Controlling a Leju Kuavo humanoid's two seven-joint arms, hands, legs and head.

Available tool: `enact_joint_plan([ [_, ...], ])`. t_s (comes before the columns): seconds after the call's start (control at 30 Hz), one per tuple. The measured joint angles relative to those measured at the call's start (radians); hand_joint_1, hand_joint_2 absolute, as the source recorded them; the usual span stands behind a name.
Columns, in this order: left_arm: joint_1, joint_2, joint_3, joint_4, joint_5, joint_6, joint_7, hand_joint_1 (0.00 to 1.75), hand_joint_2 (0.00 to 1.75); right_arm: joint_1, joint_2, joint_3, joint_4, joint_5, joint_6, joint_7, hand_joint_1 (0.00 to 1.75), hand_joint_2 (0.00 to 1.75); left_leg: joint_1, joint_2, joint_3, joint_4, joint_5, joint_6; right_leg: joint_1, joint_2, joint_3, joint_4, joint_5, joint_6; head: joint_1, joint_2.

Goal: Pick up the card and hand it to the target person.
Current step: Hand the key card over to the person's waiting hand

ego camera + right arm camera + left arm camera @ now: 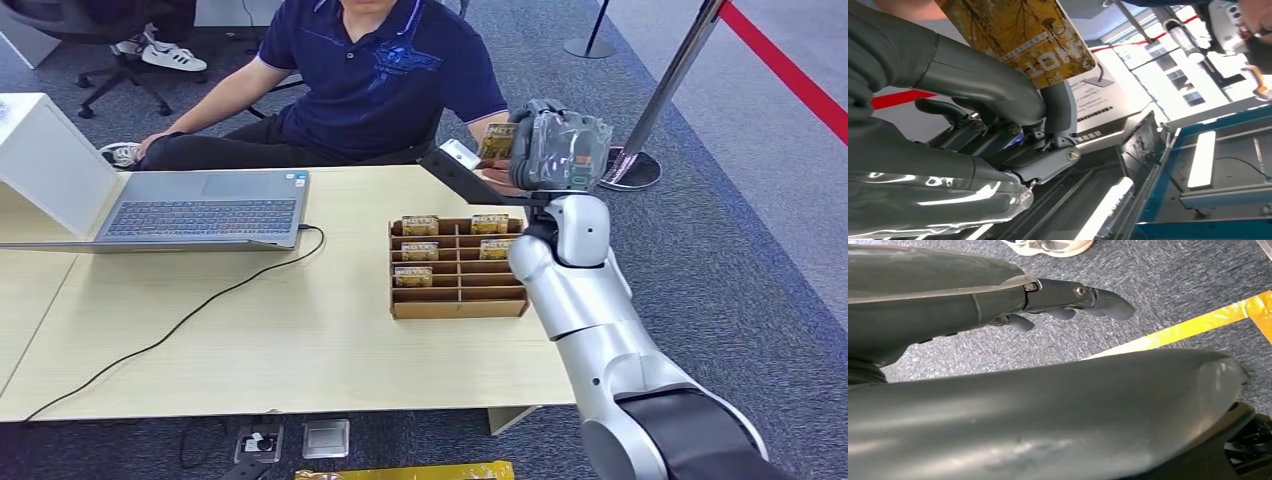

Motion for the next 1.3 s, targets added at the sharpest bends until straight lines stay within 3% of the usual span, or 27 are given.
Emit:
enact_joint_plan([
  [0.17, 0.0, 0.0, -0.001, 0.001, -0.002, 0.0, 0.002, 0.0, 0.0, -0.007, 0.012, -0.029, 0.026, 0.02, 0.0, 0.0, 1.75, 1.75, 0.0, 0.0, 0.0, 0.0, 0.0, 0.0, 0.0, 0.0, 0.0, 0.0, 0.0, 0.0, 0.0, 0.0],
  [0.3, -0.001, 0.0, -0.005, 0.001, -0.006, 0.0, 0.003, 0.0, 0.0, -0.011, 0.015, -0.046, 0.045, 0.03, 0.0, 0.005, 0.0, 1.75, 0.0, 0.0, 0.0, 0.0, 0.0, 0.0, 0.0, 0.0, 0.0, 0.0, 0.0, 0.0, 0.0, 0.0],
  [0.57, -0.008, -0.003, -0.009, 0.001, -0.01, -0.002, 0.005, 0.0, 0.0, -0.012, 0.016, -0.064, 0.076, -0.008, 0.0, -0.017, 0.0, 1.75, 0.0, 0.0, 0.0, 0.0, 0.0, 0.0, 0.0, 0.0, 0.0, 0.0, 0.0, 0.0, 0.0, 0.0],
  [0.87, -0.005, -0.003, -0.015, 0.001, -0.01, 0.0, 0.003, 0.0, 0.0, 0.015, 0.018, -0.1, 0.025, -0.137, -0.002, -0.111, 0.0, 1.75, 0.0, 0.0, 0.0, 0.0, 0.0, 0.0, 0.0, 0.0, 0.0, 0.0, 0.0, 0.0, 0.0, 0.0],
  [0.97, 0.001, -0.003, -0.014, 0.001, -0.009, 0.001, -0.001, 0.0, 0.0, 0.066, 0.008, -0.112, -0.049, -0.289, -0.003, -0.17, 0.0, 1.75, 0.0, 0.0, 0.0, 0.0, 0.0, 0.0, 0.0, 0.0, -0.001, 0.0, 0.0, 0.0, -0.001, 0.0],
  [1.1, 0.013, -0.003, -0.014, 0.001, -0.004, 0.002, -0.012, 0.0, 0.0, 0.184, -0.043, -0.111, -0.212, -0.532, -0.004, -0.225, 0.0, 1.75, 0.0, -0.001, -0.001, 0.0, 0.0, 0.0, 0.0, -0.001, -0.001, -0.001, 0.0, 0.0, 0.0, 0.0],
  [1.3, 0.038, -0.001, -0.014, 0.001, 0.025, 0.003, -0.048, 0.0, 0.0, 0.434, -0.165, -0.132, -0.516, -0.987, 0.081, -0.437, 0.0, 1.75, 0.0, -0.002, -0.002, 0.001, -0.002, 0.001, 0.0, -0.001, -0.001, -0.002, -0.001, 0.001, 0.002, 0.0],
])
